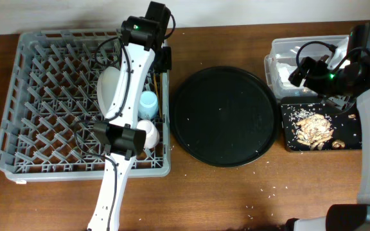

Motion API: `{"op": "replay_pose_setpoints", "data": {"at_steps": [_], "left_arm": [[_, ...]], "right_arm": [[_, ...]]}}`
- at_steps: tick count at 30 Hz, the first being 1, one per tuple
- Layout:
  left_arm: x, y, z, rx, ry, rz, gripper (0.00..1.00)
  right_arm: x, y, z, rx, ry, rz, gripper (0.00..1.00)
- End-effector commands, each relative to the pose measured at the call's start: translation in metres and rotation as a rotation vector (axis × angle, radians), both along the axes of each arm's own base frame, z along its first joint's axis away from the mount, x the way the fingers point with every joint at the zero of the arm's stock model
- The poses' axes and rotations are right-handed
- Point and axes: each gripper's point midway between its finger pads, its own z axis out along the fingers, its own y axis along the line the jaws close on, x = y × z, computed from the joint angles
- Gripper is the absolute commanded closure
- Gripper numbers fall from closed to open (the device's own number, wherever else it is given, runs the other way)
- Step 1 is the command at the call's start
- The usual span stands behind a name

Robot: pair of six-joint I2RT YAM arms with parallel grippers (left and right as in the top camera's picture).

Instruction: Sort waste into correct bins and load items into the dishwasher rack

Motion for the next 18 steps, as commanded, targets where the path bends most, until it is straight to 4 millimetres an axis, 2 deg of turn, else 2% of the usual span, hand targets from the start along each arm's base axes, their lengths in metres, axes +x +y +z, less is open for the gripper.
{"op": "replay_pose_setpoints", "data": {"at_steps": [1,2,3,5,8,10,13,16,18], "left_arm": [[-0.007,0.002,0.085,-0.052,-0.166,-0.039,0.7],[-0.013,0.004,0.115,-0.062,-0.223,-0.055,0.66],[-0.019,0.005,0.135,-0.066,-0.263,-0.074,0.65],[-0.042,0.006,0.194,-0.084,-0.383,-0.132,0.59],[-0.075,-0.007,0.241,-0.099,-0.473,-0.211,0.47],[-0.09,-0.009,0.247,-0.05,-0.47,-0.225,0.44],[-0.103,-0.001,0.236,0.022,-0.403,-0.221,0.44],[-0.109,0.036,0.212,0.179,-0.326,-0.034,0.43],[-0.109,0.046,0.195,0.23,-0.284,0.03,0.43]], "right_arm": [[0.0,-0.001,-0.004,-0.009,0.01,0.003,0.02],[0.0,-0.001,-0.004,-0.009,0.01,0.003,0.02],[0.0,-0.001,-0.004,-0.009,0.01,0.003,0.02],[0.0,-0.001,-0.004,-0.009,0.01,0.003,0.02],[0.0,-0.001,-0.004,-0.009,0.01,0.003,0.01],[0.0,-0.001,-0.004,-0.009,0.01,0.003,0.02],[0.0,-0.001,-0.004,-0.009,0.01,0.003,0.02],[0.0,-0.001,-0.004,-0.009,0.01,0.003,0.02],[0.0,-0.001,-0.004,-0.009,0.01,0.003,0.02]]}}
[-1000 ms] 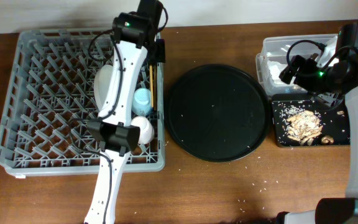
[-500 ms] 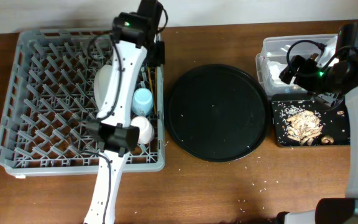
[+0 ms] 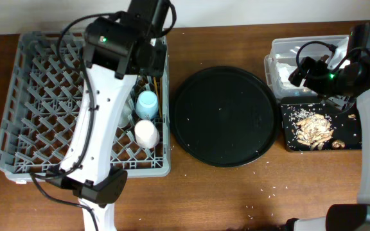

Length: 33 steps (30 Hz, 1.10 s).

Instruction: Sort waste into correct bins and load items into the dishwasher rack

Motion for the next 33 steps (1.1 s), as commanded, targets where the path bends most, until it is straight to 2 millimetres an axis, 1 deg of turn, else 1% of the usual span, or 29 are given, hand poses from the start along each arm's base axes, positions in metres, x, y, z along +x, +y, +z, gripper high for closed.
{"op": "replay_pose_setpoints", "data": {"at_steps": [1,4,7,8,10,13,16,18,20,21,22,24,26,31,33], "left_arm": [[-0.003,0.032,-0.001,0.085,-0.036,0.196,0.43],[-0.01,0.039,-0.004,0.094,-0.028,0.233,0.43],[-0.024,0.046,-0.005,0.106,-0.01,0.245,0.42],[-0.03,0.053,-0.005,0.12,-0.014,0.271,0.42],[-0.037,0.058,-0.01,0.111,-0.043,0.278,0.41],[-0.053,0.068,-0.015,0.038,-0.172,0.291,0.38],[-0.076,0.08,-0.022,-0.096,-0.386,0.309,0.38],[-0.089,0.093,-0.031,-0.144,-0.523,0.345,0.25],[-0.102,0.108,-0.048,-0.204,-0.64,0.414,0.18],[-0.109,0.117,-0.058,-0.212,-0.693,0.442,0.07],[-0.114,0.126,-0.063,-0.205,-0.744,0.478,0.01],[-0.128,0.144,-0.076,-0.191,-0.823,0.542,0.01],[-0.134,0.147,-0.08,-0.18,-0.811,0.541,0.01],[-0.143,0.152,-0.103,-0.088,-0.711,0.528,0.01],[-0.143,0.152,-0.104,-0.086,-0.71,0.528,0.01]], "right_arm": [[0.0,-0.001,-0.004,-0.009,0.01,0.002,0.02],[0.0,-0.001,-0.004,-0.009,0.01,0.002,0.01],[0.0,-0.001,-0.004,-0.009,0.01,0.002,0.02],[0.0,-0.001,-0.004,-0.009,0.01,0.002,0.02],[0.0,-0.001,-0.004,-0.009,0.01,0.002,0.02],[0.0,-0.001,-0.004,-0.009,0.01,0.002,0.02],[0.0,-0.001,-0.004,-0.009,0.01,0.002,0.02],[0.0,-0.001,-0.004,-0.009,0.01,0.002,0.02],[0.0,-0.001,-0.004,-0.009,0.01,0.002,0.01],[0.0,-0.001,-0.004,-0.009,0.01,0.002,0.02],[0.0,-0.001,-0.004,-0.009,0.01,0.002,0.02],[0.0,-0.001,-0.004,-0.009,0.01,0.002,0.01],[0.0,-0.001,-0.004,-0.009,0.01,0.002,0.02],[0.0,-0.001,-0.004,-0.009,0.01,0.002,0.02],[0.0,-0.001,-0.004,-0.009,0.01,0.002,0.02]]}}
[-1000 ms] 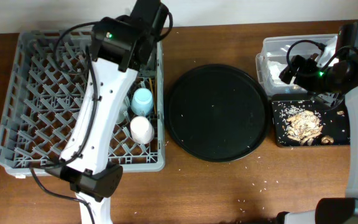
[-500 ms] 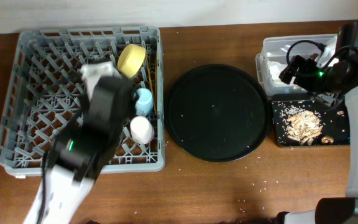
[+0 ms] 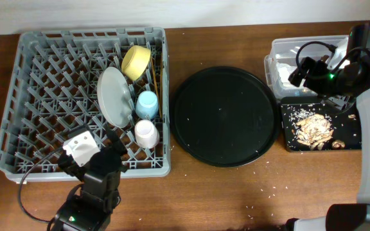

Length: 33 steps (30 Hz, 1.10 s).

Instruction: Sort waste into correct bins and load items into the dishwasher rack

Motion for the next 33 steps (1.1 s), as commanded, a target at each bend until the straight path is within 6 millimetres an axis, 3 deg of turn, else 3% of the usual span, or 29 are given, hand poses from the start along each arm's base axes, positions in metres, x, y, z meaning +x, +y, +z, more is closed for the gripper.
{"op": "replay_pose_setpoints", "data": {"at_steps": [1,12,15,18,20,21,23,24,28,33], "left_arm": [[-0.001,0.004,-0.003,0.01,0.005,0.02,0.01],[-0.001,0.004,-0.003,0.01,0.005,0.02,0.01],[-0.001,0.004,-0.003,0.01,0.005,0.02,0.01],[-0.001,0.004,-0.003,0.009,0.005,0.02,0.01],[-0.001,0.004,-0.003,0.01,0.005,0.02,0.01],[-0.001,0.004,-0.003,0.01,0.005,0.02,0.01],[-0.001,0.004,-0.003,0.009,0.005,0.02,0.01],[-0.001,0.004,-0.003,0.01,0.005,0.02,0.01],[-0.001,0.004,-0.003,0.01,0.005,0.02,0.01],[-0.001,0.004,-0.003,0.009,0.005,0.02,0.01]], "right_arm": [[0.0,-0.001,-0.003,-0.009,0.009,0.002,0.02],[-0.001,-0.008,-0.005,-0.041,0.018,-0.014,0.01],[-0.001,-0.002,-0.002,-0.043,0.01,0.001,0.02],[0.006,-0.006,0.033,-0.206,-0.134,0.016,0.01],[0.012,0.018,0.087,-0.344,-0.366,0.166,0.02],[0.011,0.029,0.106,-0.383,-0.451,0.222,0.02],[0.006,0.042,0.134,-0.437,-0.619,0.254,0.01],[0.001,0.044,0.136,-0.442,-0.677,0.247,0.02],[-0.02,0.046,0.095,-0.452,-0.819,0.225,0.02],[-0.084,0.052,-0.004,-0.447,-1.04,0.213,0.02]]}}
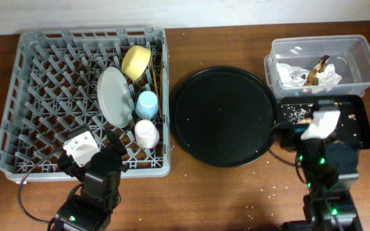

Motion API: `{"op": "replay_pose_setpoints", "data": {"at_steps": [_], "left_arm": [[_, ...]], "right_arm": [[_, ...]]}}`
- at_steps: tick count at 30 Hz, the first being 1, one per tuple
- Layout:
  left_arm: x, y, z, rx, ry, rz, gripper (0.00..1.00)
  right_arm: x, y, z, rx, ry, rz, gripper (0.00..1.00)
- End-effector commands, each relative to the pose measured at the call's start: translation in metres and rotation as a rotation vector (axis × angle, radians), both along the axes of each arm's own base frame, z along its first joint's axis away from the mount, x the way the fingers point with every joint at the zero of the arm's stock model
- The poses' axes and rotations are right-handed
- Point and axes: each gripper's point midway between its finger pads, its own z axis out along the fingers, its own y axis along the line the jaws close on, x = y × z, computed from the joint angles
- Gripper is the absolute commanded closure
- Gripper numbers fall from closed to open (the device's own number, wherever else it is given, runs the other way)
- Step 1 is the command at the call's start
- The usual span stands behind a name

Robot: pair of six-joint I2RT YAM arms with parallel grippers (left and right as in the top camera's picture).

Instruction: Sort waste into correct bins and load items into the dishwasher rack

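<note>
The grey dishwasher rack (44,77) holds a yellow bowl (136,61), a grey plate (114,96), a light blue cup (147,102), a white cup (146,133) and a thin wooden stick (157,86). At the right, a clear bin (358,61) contains crumpled white paper and a brown scrap. The black bin (355,115) below it has food crumbs. My left gripper (76,154) is folded back at the rack's front edge. My right gripper (315,128) is folded back over the black bin's front. Neither gripper's jaws can be made out.
A round black tray (223,115) lies between the rack and the bins, dotted with crumbs. Small crumbs are scattered on the brown table (236,192) in front of it.
My right arm has left its place over the clear bin and is now folded back at the front right, uncovering both bins. The left arm and the rack's contents are unchanged.
First my left arm reached across the rack to its far right corner, and it was still over the rack a moment later. Then it sat folded at the front, with the yellow bowl showing in that corner. My right arm stayed over the bins, then withdrew.
</note>
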Motion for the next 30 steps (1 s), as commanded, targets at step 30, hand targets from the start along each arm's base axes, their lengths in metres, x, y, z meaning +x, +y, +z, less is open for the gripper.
{"op": "replay_pose_setpoints", "data": {"at_steps": [30], "left_arm": [[-0.005,-0.002,-0.047,0.044,0.035,-0.104,0.01]], "right_arm": [[-0.048,0.009,-0.11,0.014,-0.035,0.057,0.01]]}}
